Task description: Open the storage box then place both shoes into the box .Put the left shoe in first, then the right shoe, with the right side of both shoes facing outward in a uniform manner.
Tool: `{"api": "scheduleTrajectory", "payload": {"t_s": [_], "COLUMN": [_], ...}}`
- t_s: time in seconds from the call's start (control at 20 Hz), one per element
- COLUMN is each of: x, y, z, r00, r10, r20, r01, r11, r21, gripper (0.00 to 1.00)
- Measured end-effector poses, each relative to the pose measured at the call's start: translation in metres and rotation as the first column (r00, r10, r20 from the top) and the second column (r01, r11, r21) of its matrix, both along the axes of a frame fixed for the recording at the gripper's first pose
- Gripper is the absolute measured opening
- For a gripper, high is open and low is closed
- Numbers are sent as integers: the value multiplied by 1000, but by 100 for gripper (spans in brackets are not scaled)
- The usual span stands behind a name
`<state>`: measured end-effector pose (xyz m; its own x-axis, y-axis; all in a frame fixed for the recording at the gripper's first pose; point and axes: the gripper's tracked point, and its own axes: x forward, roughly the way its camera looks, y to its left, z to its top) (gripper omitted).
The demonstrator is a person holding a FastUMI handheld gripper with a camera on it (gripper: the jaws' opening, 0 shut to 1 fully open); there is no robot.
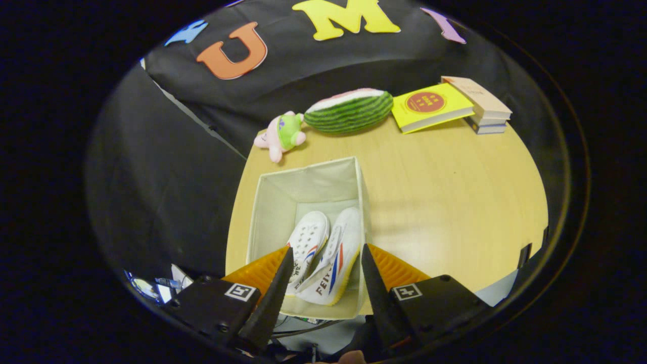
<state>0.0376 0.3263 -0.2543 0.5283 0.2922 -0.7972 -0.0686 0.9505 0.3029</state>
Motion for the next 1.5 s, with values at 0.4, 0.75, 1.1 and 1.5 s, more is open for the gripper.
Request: {"api": "scheduleTrajectory", "payload": {"t_s": [0.4, 0.75, 1.1, 1.5], "x": [25, 5, -31, -46], "y": [-76, -121, -139, -147], "z": [132, 223, 245, 245], "r00": [900, 675, 597, 566], "r10": [-3, -11, -25, -62], "r20": [436, 738, 802, 822], "r01": [83, 222, 266, 287], "r11": [983, 957, 949, 950], "r21": [-163, -188, -169, -125], "gripper": [86, 100, 100, 100]}}
